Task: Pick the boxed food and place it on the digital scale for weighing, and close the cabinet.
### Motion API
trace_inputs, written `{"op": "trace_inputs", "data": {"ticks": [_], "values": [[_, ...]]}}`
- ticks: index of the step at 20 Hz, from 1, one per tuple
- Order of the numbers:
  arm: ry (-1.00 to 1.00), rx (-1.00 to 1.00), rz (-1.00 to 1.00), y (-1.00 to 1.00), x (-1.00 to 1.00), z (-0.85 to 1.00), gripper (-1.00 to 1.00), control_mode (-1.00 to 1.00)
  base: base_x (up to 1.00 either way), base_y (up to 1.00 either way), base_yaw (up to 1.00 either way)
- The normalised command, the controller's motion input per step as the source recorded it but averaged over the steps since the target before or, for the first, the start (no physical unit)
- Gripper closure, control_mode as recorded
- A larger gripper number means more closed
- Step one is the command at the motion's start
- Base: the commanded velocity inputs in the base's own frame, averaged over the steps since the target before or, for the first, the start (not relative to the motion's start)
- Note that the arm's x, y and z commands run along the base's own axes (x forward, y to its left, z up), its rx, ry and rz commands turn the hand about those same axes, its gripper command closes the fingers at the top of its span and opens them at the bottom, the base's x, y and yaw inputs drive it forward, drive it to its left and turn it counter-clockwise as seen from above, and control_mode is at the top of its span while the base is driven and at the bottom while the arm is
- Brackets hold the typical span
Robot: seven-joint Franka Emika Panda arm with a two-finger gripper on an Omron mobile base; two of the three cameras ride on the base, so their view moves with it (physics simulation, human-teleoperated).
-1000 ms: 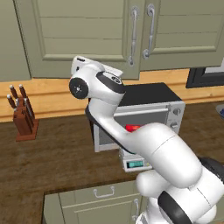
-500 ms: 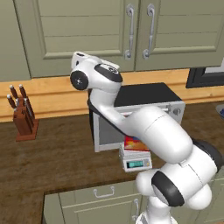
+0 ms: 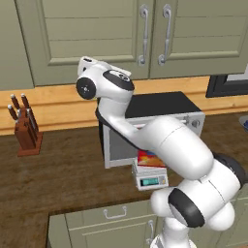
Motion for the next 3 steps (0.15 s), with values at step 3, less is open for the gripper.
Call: {"op": "trace_inputs", "data": {"ticks": [3], "values": [[0.0, 0.06, 0.0, -0.2, -0.08, 0.0, -1.0, -1.0, 0.0, 0.0, 0.0]]}}
